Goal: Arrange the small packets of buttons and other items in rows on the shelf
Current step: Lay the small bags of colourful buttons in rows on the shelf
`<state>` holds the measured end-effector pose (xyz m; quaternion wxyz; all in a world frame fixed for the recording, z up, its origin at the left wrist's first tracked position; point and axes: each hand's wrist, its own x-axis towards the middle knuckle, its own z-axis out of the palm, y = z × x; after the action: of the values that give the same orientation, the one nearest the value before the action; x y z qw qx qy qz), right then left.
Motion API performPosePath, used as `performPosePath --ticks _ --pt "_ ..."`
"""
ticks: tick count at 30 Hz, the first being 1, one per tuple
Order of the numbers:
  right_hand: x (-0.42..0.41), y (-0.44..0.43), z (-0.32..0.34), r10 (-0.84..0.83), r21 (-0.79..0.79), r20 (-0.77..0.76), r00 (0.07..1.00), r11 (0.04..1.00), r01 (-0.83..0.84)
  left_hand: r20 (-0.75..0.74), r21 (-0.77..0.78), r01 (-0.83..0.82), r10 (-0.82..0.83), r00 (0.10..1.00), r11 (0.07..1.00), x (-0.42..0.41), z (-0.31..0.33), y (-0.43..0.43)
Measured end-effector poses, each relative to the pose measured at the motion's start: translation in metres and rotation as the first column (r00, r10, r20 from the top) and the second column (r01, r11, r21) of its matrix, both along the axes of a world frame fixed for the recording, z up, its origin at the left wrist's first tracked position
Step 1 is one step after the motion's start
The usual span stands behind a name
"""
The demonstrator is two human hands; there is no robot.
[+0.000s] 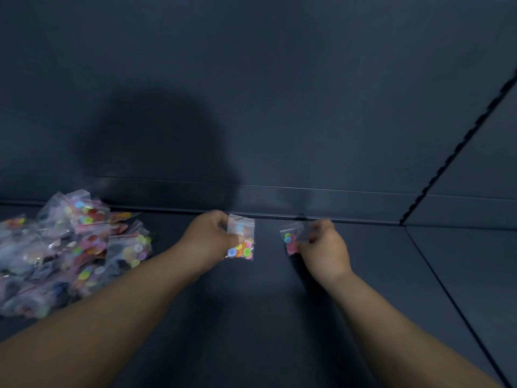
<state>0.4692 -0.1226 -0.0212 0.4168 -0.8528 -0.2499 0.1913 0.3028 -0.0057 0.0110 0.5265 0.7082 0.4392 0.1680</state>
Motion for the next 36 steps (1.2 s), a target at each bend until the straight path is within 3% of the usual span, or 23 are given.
performPosePath --ticks 2,4,8,12,16,18,20,24,30,36 --pt "0.005 -0.011 0.001 0.117 -0.151 0.294 0.949 0.986 -0.075 -0.015 0.047 0.010 -0.009 1.000 0.999 0.015 -0.002 -0.006" --pt "0.004 -0.019 0.001 0.263 -0.206 0.495 0.828 0.961 -0.183 -0.026 0.083 0.018 -0.016 1.000 0.996 0.029 -0.005 -0.011" --pt "0.011 -0.031 -0.008 0.598 -0.399 0.457 0.659 0.800 -0.449 -0.092 0.140 0.061 -0.048 0.995 0.988 0.057 -0.012 -0.021" --pt "0.025 -0.039 -0.014 0.645 -0.482 0.444 0.622 0.757 -0.440 -0.242 0.285 0.130 -0.060 0.969 0.950 0.066 -0.017 -0.026" --pt "0.033 -0.041 -0.016 0.634 -0.482 0.470 0.614 0.767 -0.423 -0.347 0.625 0.230 0.001 0.938 0.746 0.059 -0.022 -0.036" --pt "0.033 -0.043 -0.016 0.631 -0.474 0.489 0.603 0.772 -0.424 -0.396 0.710 0.344 -0.055 0.917 0.615 0.052 -0.025 -0.042" --pt "0.032 -0.043 -0.017 0.637 -0.463 0.500 0.586 0.769 -0.441 -0.521 0.665 0.508 -0.147 0.841 0.547 0.047 -0.031 -0.046" --pt "0.030 -0.041 -0.021 0.686 -0.499 0.437 0.582 0.723 -0.478 -0.679 0.509 0.677 -0.236 0.695 0.531 0.043 -0.041 -0.048" --pt "0.032 -0.037 -0.024 0.717 -0.519 0.455 0.528 0.695 -0.497 -0.676 0.529 0.663 -0.209 0.706 0.529 0.049 -0.039 -0.048" --pt "0.035 -0.037 -0.021 0.712 -0.472 0.449 0.539 0.702 -0.533 -0.678 0.514 0.675 -0.231 0.698 0.529 0.048 -0.040 -0.046"
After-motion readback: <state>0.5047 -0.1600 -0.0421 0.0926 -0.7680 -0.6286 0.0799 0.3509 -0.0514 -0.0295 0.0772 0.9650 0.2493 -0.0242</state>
